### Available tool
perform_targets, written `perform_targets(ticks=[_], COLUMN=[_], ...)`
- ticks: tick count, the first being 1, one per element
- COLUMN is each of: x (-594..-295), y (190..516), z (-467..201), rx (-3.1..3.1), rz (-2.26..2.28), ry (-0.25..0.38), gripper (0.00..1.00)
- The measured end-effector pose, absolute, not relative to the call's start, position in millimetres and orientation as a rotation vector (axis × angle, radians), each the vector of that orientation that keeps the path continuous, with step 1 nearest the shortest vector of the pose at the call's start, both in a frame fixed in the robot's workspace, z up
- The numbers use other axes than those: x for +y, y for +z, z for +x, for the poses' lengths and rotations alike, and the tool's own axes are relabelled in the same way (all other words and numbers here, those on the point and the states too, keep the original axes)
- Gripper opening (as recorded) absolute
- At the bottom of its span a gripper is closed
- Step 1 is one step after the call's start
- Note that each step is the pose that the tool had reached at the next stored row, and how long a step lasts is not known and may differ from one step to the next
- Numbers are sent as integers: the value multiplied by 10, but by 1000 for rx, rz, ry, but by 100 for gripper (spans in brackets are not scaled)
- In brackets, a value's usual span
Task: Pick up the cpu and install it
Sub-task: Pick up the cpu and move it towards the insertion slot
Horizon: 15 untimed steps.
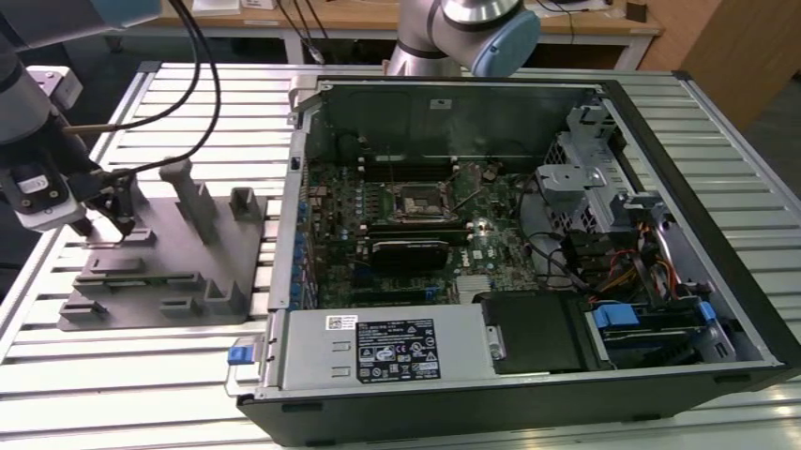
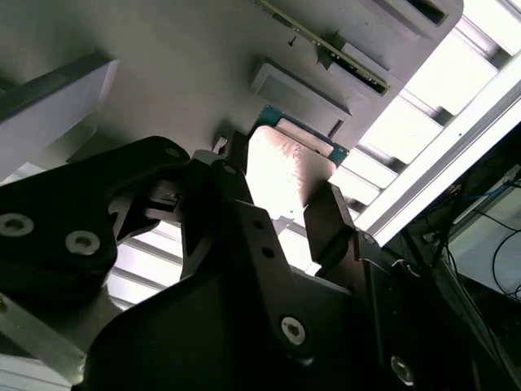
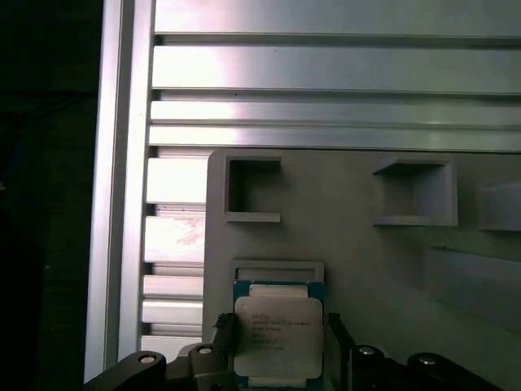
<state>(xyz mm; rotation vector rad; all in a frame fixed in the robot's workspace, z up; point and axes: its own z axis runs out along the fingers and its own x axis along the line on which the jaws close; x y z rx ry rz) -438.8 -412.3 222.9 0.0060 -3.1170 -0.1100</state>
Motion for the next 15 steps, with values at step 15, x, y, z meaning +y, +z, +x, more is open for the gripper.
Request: perform_targets(ticks=[15], x=[-4123], y=[1999], z=[-4388], rx=[-3117], rz=[6], ry=[-110], gripper=[53])
